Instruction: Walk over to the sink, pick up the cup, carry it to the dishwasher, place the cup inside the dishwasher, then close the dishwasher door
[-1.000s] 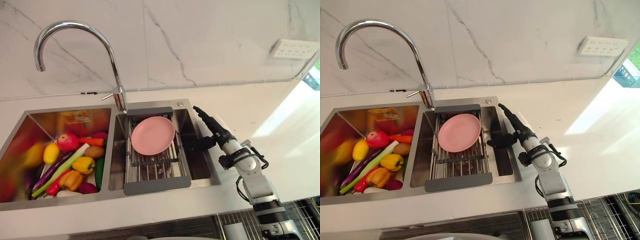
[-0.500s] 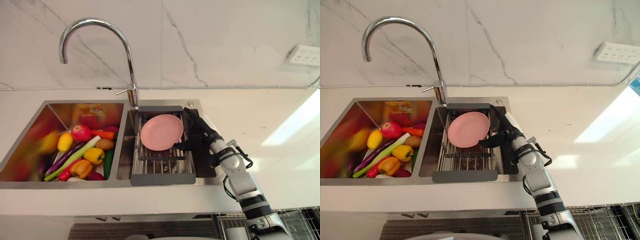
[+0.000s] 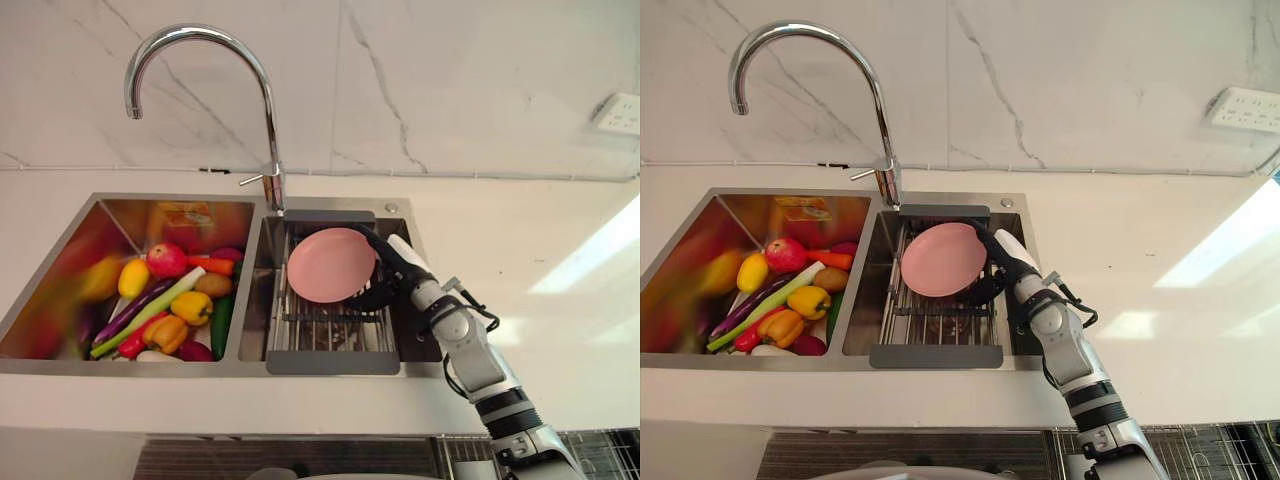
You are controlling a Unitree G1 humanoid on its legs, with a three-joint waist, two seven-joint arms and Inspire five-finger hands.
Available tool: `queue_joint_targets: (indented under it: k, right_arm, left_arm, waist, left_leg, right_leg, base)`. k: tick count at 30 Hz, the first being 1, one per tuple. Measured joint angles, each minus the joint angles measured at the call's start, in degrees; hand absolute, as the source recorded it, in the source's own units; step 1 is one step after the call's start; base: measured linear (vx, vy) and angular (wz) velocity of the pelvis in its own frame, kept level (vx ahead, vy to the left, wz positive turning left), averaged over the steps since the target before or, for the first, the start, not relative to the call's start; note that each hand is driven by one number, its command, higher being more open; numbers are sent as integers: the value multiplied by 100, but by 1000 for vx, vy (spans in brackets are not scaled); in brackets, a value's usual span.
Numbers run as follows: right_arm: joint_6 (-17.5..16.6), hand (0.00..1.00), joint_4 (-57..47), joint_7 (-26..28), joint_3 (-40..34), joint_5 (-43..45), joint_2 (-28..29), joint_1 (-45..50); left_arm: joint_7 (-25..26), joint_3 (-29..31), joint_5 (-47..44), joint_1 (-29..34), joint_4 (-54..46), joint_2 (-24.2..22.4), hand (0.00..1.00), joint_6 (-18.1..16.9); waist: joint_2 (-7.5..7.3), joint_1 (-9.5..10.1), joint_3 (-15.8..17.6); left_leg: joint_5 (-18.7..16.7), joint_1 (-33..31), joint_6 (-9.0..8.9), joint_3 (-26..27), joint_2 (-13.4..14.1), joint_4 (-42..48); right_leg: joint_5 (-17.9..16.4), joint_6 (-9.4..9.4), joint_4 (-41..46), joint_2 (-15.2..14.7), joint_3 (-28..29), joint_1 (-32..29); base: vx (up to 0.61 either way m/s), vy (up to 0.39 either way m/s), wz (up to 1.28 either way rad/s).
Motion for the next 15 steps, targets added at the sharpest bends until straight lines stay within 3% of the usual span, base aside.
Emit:
queue_joint_targets:
  k: [15]
  right_arm:
    - [-456,100,-2,-20,333,-1239,-248,-76]
  left_arm:
    - [-18,-5,51,-2,-43,21,100,63]
  waist:
    - [-34,39,9]
  left_leg:
    - [1,-5,2,10,-48,3]
  right_leg:
    - [-12,17,71,-70,13,-34]
  base:
    - [-15,10,0]
